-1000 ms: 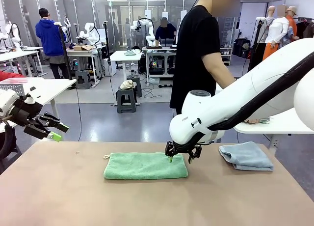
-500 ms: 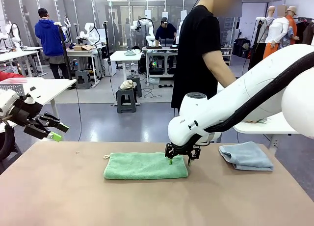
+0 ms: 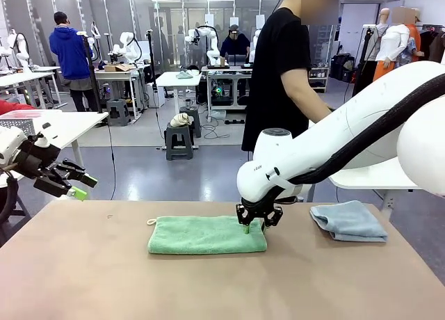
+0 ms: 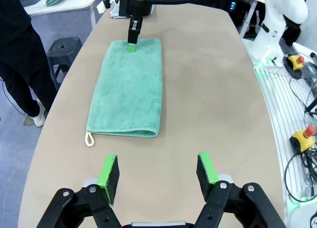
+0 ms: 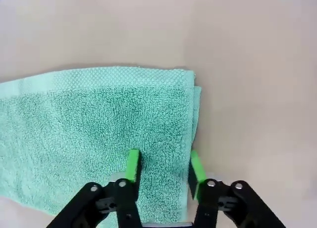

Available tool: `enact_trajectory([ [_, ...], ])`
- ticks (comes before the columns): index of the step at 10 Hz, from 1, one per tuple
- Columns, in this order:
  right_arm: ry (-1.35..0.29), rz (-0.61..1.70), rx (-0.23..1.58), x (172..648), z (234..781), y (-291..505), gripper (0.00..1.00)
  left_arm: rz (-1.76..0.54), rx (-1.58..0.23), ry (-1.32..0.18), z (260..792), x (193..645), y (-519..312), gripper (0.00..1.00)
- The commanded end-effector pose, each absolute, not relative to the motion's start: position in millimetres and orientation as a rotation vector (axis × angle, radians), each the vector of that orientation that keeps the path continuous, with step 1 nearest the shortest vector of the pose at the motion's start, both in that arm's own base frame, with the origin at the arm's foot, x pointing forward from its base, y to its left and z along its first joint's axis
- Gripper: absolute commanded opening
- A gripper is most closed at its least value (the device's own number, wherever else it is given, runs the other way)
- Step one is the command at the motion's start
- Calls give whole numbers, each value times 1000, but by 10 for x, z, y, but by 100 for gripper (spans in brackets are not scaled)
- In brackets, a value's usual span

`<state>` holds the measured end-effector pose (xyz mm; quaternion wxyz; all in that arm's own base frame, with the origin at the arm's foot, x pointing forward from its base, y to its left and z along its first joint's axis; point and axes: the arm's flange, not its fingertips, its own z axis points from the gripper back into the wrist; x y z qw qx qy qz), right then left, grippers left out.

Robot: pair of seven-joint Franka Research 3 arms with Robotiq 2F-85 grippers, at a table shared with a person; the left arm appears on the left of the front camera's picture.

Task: Fold the towels and place them in the basket.
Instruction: When a person lays out a Towel with hook on the table, fold it in half twice.

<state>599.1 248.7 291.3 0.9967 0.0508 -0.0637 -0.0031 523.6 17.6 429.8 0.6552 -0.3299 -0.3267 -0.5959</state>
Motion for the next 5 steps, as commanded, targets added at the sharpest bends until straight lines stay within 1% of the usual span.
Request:
enact_trajectory([
  [1,-111,-34,49,6016,2800,2555,25,-1351,-744,-742,4313,5227,187,80],
  [2,-104,-34,43,6018,2785,2556,13,-1351,-744,-742,4313,5227,187,80],
  [3,-98,-33,40,6018,2783,2561,6,-1351,-744,-742,4313,5227,187,80],
  [4,-94,-31,37,6013,2788,2564,0,-1351,-744,-742,4313,5227,187,80],
  [5,-92,-28,34,6004,2804,2561,0,-1351,-744,-742,4313,5227,187,80],
])
